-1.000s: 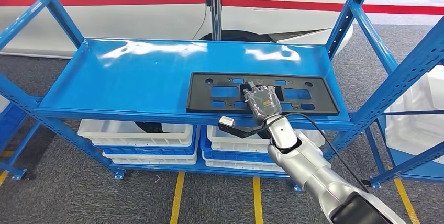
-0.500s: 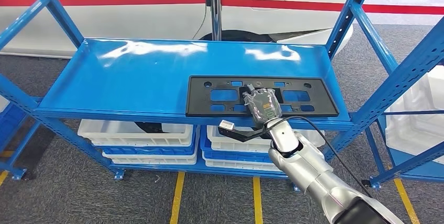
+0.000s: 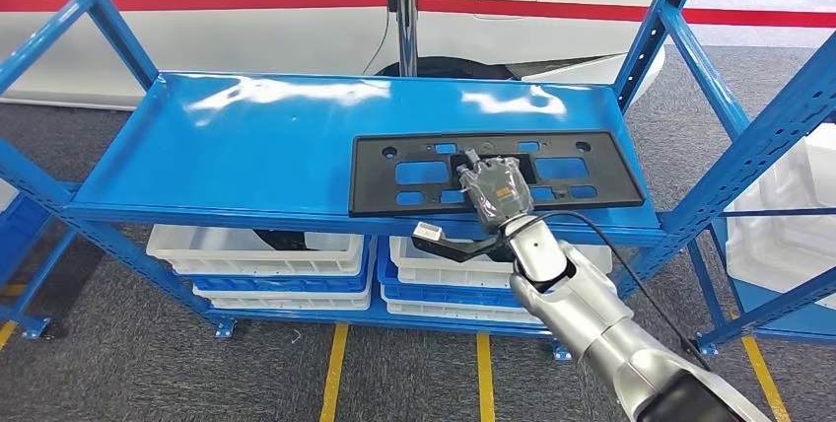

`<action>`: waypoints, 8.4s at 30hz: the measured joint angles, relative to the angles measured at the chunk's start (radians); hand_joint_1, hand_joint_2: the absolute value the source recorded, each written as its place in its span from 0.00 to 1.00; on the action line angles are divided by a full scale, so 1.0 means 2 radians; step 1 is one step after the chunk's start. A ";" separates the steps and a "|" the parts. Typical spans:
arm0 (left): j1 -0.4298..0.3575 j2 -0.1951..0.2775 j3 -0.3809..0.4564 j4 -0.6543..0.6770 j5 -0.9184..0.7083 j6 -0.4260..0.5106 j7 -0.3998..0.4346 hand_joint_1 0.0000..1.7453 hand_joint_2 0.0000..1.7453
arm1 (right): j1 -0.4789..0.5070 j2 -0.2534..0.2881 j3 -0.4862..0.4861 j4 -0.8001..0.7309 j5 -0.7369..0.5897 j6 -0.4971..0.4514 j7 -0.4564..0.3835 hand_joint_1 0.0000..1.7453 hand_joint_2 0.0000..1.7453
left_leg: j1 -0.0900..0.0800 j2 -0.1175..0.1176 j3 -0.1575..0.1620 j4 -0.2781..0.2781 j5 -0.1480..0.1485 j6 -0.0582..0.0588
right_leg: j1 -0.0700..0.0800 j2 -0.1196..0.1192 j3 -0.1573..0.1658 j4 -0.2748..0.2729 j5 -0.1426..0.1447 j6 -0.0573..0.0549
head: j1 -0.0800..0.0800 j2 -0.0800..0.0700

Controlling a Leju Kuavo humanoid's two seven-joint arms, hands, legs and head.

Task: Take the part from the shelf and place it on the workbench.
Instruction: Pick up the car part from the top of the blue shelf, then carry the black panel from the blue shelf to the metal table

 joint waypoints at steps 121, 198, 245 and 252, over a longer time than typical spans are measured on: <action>-0.011 -0.003 0.000 0.000 -0.040 -0.015 0.018 0.00 1.00 | -0.001 -0.028 0.009 -0.050 -0.019 0.034 0.002 1.00 1.00 | 0.000 0.005 -0.019 0.002 0.026 0.002 | -0.004 -0.006 0.036 0.016 -0.029 0.005 | 0.000 0.000; -0.013 0.013 0.001 0.000 -0.067 -0.024 0.020 0.00 1.00 | 0.010 -0.045 -0.018 -0.075 -0.012 0.058 0.018 1.00 1.00 | 0.003 0.030 -0.002 0.003 -0.004 -0.009 | 0.000 -0.054 0.000 0.009 -0.007 0.001 | 0.000 0.000; -0.008 0.015 0.001 0.003 -0.075 -0.032 0.018 0.00 1.00 | 0.027 -0.059 -0.028 -0.090 -0.014 0.076 0.014 1.00 1.00 | 0.009 -0.057 -0.010 -0.001 0.003 -0.011 | -0.014 0.019 -0.017 0.019 -0.001 0.009 | 0.000 0.000; -0.008 0.014 0.001 0.003 -0.075 -0.033 0.018 0.00 1.00 | 0.025 -0.056 -0.028 -0.090 -0.016 0.079 0.013 1.00 1.00 | 0.007 -0.003 -0.101 0.178 -0.068 -0.018 | -0.009 -0.019 -0.015 0.018 -0.003 -0.005 | 0.000 0.000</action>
